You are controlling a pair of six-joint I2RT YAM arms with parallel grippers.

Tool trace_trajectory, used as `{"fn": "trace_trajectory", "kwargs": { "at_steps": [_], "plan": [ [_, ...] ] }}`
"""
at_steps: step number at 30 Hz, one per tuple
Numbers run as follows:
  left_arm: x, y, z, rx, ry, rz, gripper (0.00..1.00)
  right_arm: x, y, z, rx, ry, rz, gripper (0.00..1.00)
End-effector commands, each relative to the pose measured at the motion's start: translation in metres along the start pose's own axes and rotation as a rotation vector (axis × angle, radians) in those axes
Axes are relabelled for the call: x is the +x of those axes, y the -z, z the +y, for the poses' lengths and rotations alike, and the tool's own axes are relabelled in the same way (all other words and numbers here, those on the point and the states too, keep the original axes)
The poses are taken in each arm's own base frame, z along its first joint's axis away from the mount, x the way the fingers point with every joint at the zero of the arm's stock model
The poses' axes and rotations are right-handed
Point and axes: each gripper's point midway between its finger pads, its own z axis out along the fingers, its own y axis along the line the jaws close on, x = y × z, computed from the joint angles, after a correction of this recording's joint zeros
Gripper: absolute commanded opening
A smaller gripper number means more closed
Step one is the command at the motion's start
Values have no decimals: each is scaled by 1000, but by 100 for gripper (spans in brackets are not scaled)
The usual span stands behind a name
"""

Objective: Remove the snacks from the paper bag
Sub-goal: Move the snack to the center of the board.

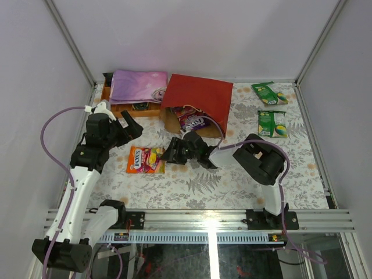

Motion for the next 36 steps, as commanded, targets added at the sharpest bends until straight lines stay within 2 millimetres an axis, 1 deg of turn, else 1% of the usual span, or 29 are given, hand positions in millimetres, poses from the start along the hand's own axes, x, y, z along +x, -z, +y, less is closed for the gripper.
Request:
{"fn": "trace_trajectory", "kwargs": {
  "at_steps": [1,4,6,9,13,14,18,24,26,27,28,31,32,33,36],
  "plan": [
    [-8,5,-1,11,-42,-33,100,-5,-14,19,-22,16,-11,58],
    [-9,4,0,7,-55,-29,100,-2,-24,21,-20,18,1,52],
    [-11,3,0,2,-63,-31,100,-2,-30,22,-16,13,6,44],
    [-15,4,-3,10,-72,-38,100,-4,-38,23,-12,6,6,29],
    [-16,2,-8,28,-79,-24,100,-12,-53,34,-34,-7,-8,3],
    [-15,0,-7,24,-80,-18,100,-15,-56,36,-38,-13,-15,1],
    [-16,-2,-7,20,-88,-3,100,-27,-71,45,-50,-8,-48,0],
    [-33,4,-13,13,-85,-45,100,-54,-97,66,-86,18,-116,0],
    [-35,5,-13,8,-78,-47,100,-63,-109,74,-94,41,-133,0],
    [-36,5,-14,9,-73,-48,100,-66,-115,75,-92,49,-133,0],
    [-37,5,-15,12,-68,-49,100,-71,-122,81,-104,60,-136,0],
    [-41,9,-21,27,-54,-60,100,-76,-144,88,-109,83,-124,0],
    [-43,10,-22,32,-52,-62,100,-81,-153,96,-126,93,-125,0],
    [-44,11,-23,35,-51,-63,100,-82,-159,100,-130,103,-121,0],
    [-46,13,-23,27,-52,-66,100,-87,-176,103,-127,132,-121,0]
  ]
}}
